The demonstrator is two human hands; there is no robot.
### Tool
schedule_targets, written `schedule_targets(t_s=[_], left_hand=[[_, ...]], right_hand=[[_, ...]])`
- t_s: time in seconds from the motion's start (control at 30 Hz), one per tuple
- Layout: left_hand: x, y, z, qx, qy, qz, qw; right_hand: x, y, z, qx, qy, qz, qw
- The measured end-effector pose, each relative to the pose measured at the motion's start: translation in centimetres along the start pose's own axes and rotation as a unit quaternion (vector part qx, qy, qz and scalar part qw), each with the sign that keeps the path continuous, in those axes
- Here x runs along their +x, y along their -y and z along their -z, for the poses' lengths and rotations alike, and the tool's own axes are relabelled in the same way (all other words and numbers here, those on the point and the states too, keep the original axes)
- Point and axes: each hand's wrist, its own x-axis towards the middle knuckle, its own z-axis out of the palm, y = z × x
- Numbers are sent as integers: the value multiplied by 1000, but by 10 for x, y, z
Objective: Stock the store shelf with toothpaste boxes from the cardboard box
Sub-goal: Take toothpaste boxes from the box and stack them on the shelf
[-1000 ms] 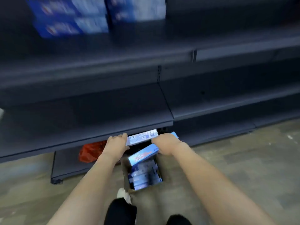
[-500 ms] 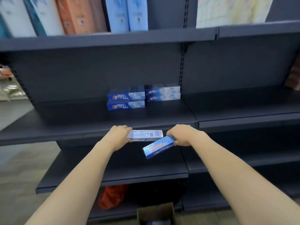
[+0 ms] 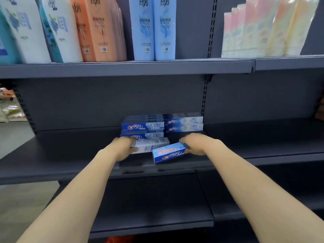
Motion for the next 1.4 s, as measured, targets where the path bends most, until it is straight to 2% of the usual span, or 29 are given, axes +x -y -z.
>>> schedule_targets(t_s=[0.2, 0.37, 0.63, 0.9, 1.1, 1.23, 1.33, 1.4], left_hand=[[35, 21, -17, -44, 55, -28, 997], [60, 31, -24, -83, 70, -59, 992], [71, 39, -29, -75, 91, -103, 988], [66, 31, -27, -40, 93, -68, 993], [62, 15, -20, -31, 49, -50, 997], [60, 3, -16, -13, 28, -25, 999], [61, -1, -18, -11, 27, -8, 1000], [61, 0, -21, -24, 29, -2, 999]], right_hand=[[37, 1, -5, 7, 30, -30, 999], [59, 3, -12, 35, 70, -47, 996], [72, 2, -10, 65, 110, -70, 989], [68, -13, -1, 89, 137, -71, 984], [68, -34, 19, 88, 103, -98, 986], [68, -42, 18, 76, 93, -71, 990], [67, -43, 7, 113, 106, -42, 987], [70, -40, -4, 69, 129, -24, 989]])
